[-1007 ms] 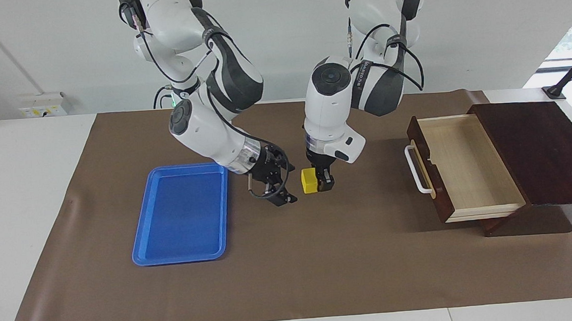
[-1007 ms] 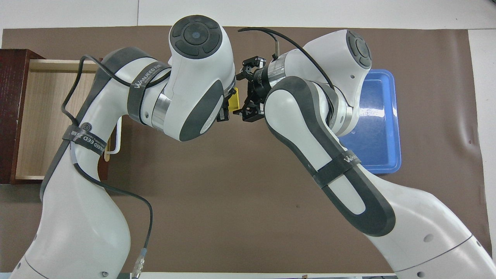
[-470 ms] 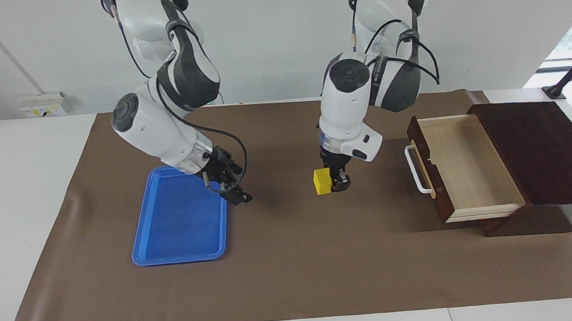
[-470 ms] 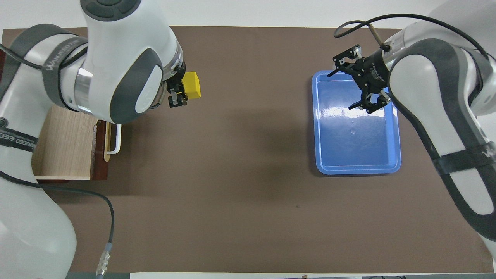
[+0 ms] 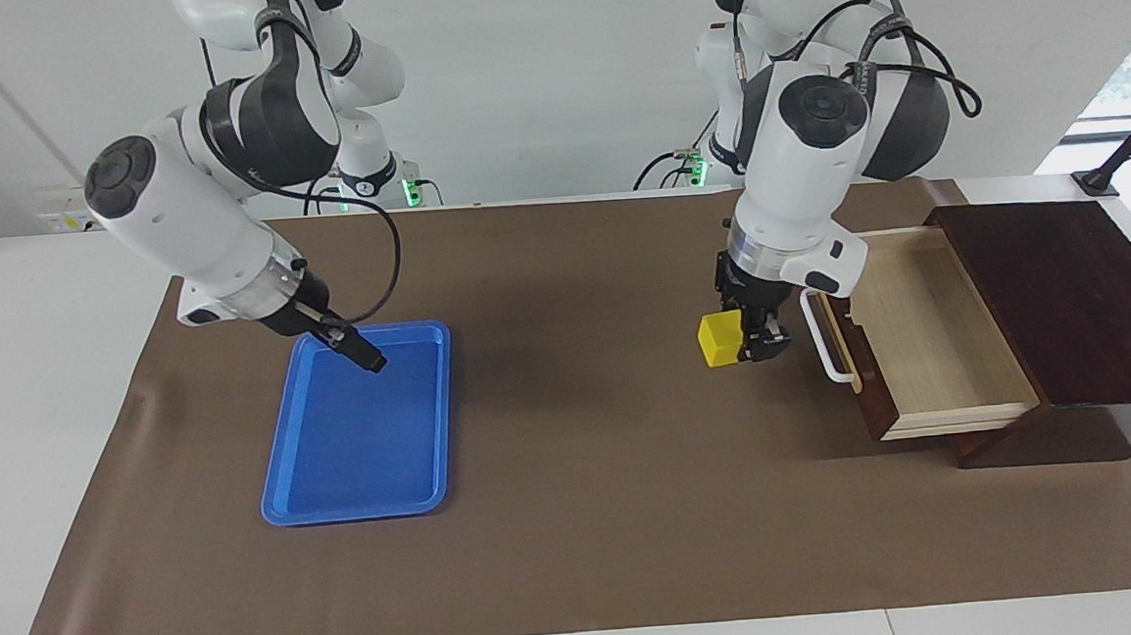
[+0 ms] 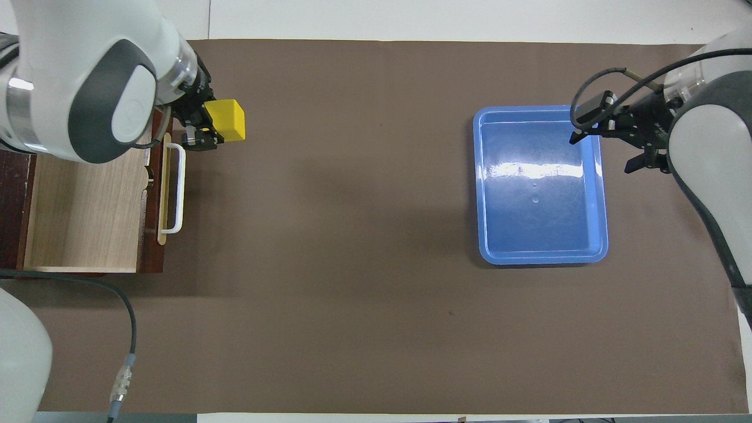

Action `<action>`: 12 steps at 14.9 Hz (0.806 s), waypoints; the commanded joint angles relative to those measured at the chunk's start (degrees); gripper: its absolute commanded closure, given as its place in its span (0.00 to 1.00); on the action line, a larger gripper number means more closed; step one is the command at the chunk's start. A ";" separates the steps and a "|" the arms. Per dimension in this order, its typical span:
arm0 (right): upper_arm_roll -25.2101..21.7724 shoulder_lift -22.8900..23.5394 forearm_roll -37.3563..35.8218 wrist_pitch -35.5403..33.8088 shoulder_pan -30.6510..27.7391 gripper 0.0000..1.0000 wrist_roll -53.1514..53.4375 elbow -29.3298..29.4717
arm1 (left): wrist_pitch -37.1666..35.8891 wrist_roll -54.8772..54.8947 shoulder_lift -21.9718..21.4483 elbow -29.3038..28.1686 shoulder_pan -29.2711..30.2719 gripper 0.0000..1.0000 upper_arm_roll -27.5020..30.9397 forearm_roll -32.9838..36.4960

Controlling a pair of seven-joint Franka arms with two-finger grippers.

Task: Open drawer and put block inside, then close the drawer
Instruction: 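Open the right gripper and withdraw while the left gripper carries the block, then lower the yellow block into the open drawer and release it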

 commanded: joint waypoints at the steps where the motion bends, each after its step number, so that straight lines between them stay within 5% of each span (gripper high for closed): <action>1: 0.72 -7.86 -1.68 -0.73 -1.03 0.00 -7.61 -7.39 | -0.78 9.05 -2.34 -3.21 5.10 1.00 -0.58 -0.67; 4: 0.72 -10.16 -1.68 -1.44 -3.14 0.00 -9.01 -9.95 | 1.06 16.79 -3.74 -6.63 9.16 1.00 -0.58 -0.67; 12: 1.16 -8.85 -3.35 -1.00 -2.97 0.00 -11.84 -7.93 | 13.63 24.81 -12.62 -27.28 13.74 1.00 -0.41 -0.23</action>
